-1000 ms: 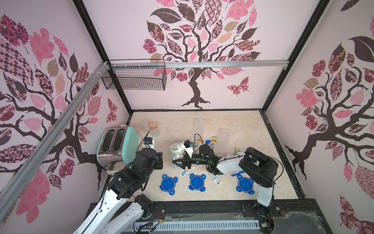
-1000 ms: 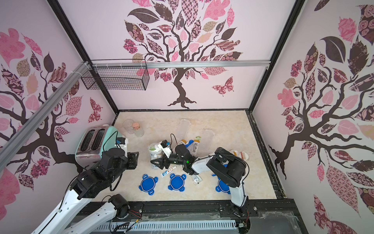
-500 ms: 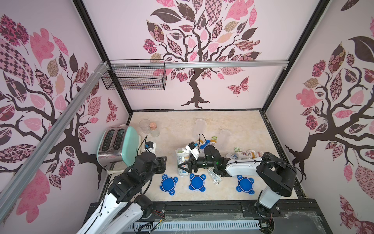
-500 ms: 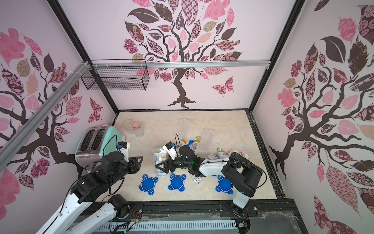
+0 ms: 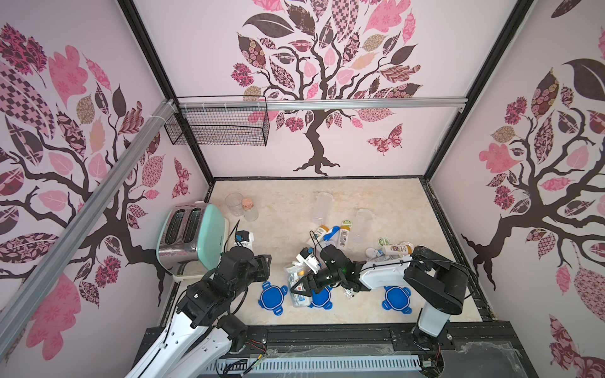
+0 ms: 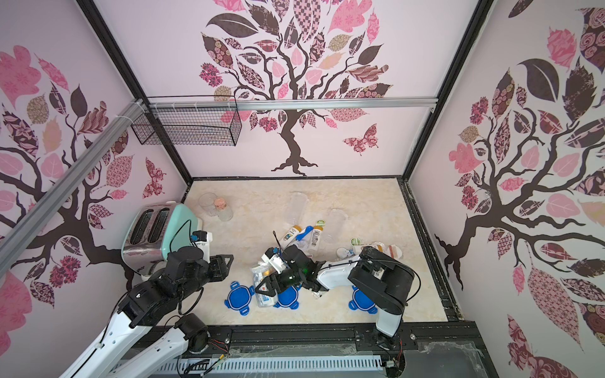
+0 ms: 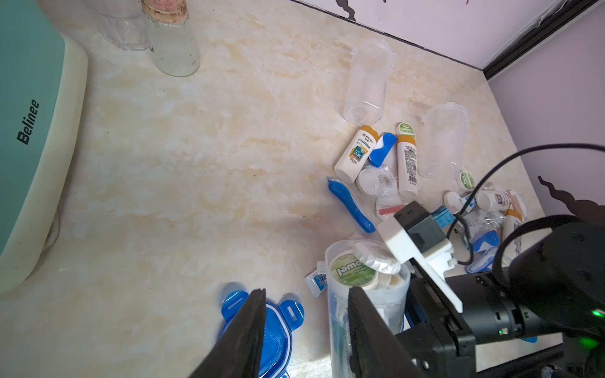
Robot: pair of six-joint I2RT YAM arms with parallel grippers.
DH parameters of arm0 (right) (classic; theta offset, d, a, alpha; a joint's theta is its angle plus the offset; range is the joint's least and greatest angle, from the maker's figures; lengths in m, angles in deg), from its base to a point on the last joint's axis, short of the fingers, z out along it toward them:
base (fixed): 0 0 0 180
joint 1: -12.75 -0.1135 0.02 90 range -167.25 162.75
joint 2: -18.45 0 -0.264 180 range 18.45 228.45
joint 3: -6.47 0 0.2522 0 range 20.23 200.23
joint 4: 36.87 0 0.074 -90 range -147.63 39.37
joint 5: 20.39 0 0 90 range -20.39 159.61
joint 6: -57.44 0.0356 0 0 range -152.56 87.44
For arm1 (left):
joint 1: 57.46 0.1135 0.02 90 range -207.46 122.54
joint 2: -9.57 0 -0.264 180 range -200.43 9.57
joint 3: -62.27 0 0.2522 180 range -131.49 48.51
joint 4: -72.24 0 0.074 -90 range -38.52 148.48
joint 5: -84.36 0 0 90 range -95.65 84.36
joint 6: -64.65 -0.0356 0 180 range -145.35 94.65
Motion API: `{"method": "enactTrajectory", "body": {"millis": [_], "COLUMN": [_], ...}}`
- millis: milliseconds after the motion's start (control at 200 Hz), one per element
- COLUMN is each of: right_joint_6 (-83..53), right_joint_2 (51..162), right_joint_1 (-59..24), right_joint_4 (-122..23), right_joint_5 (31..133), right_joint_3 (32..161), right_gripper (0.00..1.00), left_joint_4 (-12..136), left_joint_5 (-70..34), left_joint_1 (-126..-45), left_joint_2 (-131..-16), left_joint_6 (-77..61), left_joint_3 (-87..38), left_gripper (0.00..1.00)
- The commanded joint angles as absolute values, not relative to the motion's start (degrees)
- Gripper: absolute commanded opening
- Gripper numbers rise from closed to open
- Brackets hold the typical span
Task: Take out toiletry kits
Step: 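Pour the toiletry kits out of the container.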
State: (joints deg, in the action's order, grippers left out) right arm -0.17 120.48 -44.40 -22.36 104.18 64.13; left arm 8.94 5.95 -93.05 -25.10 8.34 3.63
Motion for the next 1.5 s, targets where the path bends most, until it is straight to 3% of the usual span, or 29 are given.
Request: {"method": "enactTrajectory", "body": {"millis": [0, 540, 1095, 1496], "right_joint_6": [-0.11, 1.02, 7.34, 22.16], "right_joint_2": [121.40, 125.64, 124.76, 126.32], "right_joint_1": [-45.50, -45.83, -45.40, -43.90], "right_joint_4": [-25.79, -37.98, -36.82, -31.55], "right_joint_5": [106.47, 106.85, 111.61, 118.84], "right_joint_3": [69.23, 76.98, 79.34, 80.83], "right_gripper": [0.40, 0.42, 0.46, 0.43], "left_joint_4": [10.33, 10.65, 10.83, 9.63], "left_joint_5": [5.65, 5.43, 5.66, 4.51], "left_joint_1": [-92.82, -92.89, -92.88, -93.03], "left_joint_2": [-25.06, -24.57, -24.78, -26.69], "left_joint_6": [8.50, 8.51, 8.49, 12.11], "left_joint_3": [4.08, 4.39, 3.80, 4.50], "left_gripper": [0.45, 0.46, 0.46, 0.59]}}
